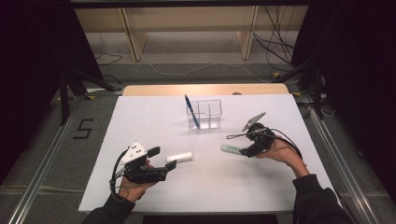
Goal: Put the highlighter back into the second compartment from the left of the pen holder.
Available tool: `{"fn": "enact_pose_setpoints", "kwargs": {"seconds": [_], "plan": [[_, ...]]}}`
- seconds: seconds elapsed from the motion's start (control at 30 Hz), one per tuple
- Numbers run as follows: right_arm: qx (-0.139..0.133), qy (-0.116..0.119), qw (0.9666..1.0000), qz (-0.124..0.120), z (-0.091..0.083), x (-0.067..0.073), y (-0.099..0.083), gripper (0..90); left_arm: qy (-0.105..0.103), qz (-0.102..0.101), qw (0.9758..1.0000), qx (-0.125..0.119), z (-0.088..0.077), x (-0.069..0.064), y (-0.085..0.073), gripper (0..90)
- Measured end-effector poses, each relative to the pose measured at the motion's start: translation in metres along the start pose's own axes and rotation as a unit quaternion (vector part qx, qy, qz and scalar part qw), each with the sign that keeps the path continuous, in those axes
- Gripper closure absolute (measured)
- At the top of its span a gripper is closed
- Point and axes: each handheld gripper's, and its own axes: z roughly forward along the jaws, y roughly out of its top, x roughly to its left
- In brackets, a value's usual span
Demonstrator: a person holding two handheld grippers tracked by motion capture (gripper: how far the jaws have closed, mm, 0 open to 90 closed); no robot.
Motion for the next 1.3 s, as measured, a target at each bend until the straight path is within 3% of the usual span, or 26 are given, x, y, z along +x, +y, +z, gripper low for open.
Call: {"fn": "enact_pose_setpoints", "kwargs": {"seconds": [0.27,0.87,1.3], "plan": [[0.034,0.009,0.9993,-0.014,0.013,0.002,0.003,32.8,0.001,0.005,1.0000,0.002,-0.001,0.000,0.000,16.7],[0.064,0.015,0.9970,-0.042,0.025,0.006,0.012,47.6,0.001,0.005,1.0000,0.002,-0.001,0.000,0.000,16.7],[0.080,0.020,0.9957,-0.042,0.028,0.006,0.011,55.6,0.001,0.001,1.0000,0.001,0.000,0.000,-0.001,16.7]]}}
